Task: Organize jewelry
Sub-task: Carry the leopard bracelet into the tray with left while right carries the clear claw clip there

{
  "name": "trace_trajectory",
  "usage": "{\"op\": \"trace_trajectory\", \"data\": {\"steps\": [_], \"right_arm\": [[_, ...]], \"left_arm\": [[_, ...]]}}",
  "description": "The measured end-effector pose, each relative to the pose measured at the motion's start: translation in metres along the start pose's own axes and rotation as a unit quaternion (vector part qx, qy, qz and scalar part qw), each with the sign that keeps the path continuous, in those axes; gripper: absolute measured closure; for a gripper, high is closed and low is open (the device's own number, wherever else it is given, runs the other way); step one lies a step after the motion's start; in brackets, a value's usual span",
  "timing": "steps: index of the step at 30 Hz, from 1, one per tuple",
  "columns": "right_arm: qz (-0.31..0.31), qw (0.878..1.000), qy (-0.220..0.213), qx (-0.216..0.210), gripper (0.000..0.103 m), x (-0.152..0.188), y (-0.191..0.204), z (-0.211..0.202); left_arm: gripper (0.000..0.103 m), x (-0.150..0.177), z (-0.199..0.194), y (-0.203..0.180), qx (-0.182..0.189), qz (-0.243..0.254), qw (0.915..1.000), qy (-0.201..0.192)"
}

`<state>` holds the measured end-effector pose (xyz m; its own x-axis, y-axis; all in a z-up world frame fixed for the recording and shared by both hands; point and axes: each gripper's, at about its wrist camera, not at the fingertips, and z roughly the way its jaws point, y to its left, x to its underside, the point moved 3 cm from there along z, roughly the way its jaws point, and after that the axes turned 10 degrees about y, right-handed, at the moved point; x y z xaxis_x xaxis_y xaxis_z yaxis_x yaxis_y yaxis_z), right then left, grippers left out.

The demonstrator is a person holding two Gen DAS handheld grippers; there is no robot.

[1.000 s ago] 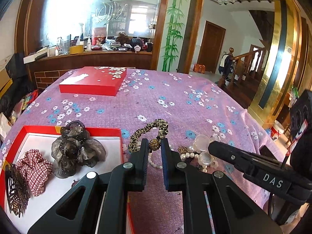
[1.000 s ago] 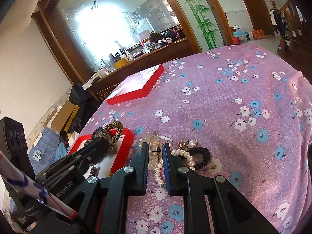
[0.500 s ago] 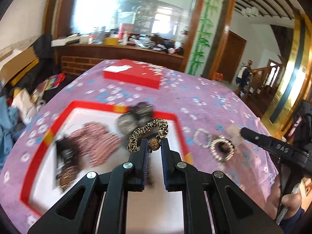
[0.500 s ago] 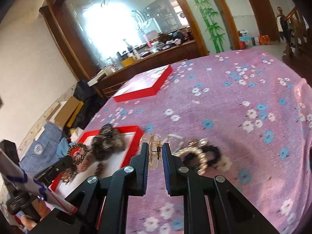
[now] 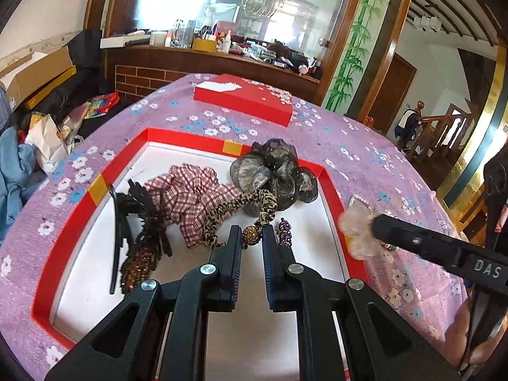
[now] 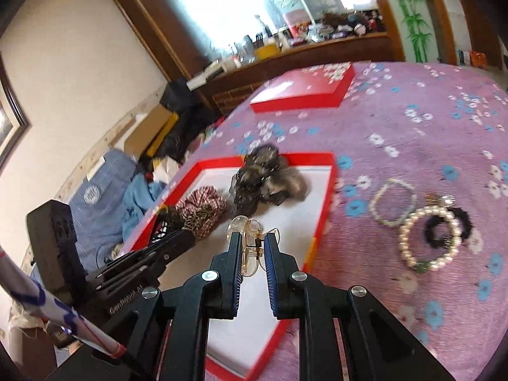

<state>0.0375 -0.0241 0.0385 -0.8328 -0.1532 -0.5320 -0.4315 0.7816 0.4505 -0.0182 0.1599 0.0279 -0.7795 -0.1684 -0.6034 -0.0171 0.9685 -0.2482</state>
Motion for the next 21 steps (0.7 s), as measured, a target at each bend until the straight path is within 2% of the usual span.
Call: {"op": "trace_trajectory", "data": {"steps": [4, 10, 15, 21], "right_arm": [[-0.007, 1.0, 0.01, 0.025, 0.087, -0.009, -0.001, 0.023], [0.006, 0.999, 0.027, 0.038, 0.087, -0.011, -0.012, 0.048], [-0.005, 0.999, 0.024, 0.049, 0.087, -0.013, -0.01, 0.052], [0.009, 0.999, 0.032, 0.043, 0.086, -0.012, -0.018, 0.056]], "left_arm": [[0.091, 0.001, 0.009, 0.003, 0.008, -0.007, 0.9998, 0.014], [0.091, 0.002, 0.016, 0.005, 0.02, -0.015, 0.9993, 0.026], [0.091, 0.001, 0.02, 0.004, 0.021, -0.016, 0.9991, 0.034], [0.091, 0.001, 0.024, 0.005, 0.02, -0.018, 0.9988, 0.041]]}}
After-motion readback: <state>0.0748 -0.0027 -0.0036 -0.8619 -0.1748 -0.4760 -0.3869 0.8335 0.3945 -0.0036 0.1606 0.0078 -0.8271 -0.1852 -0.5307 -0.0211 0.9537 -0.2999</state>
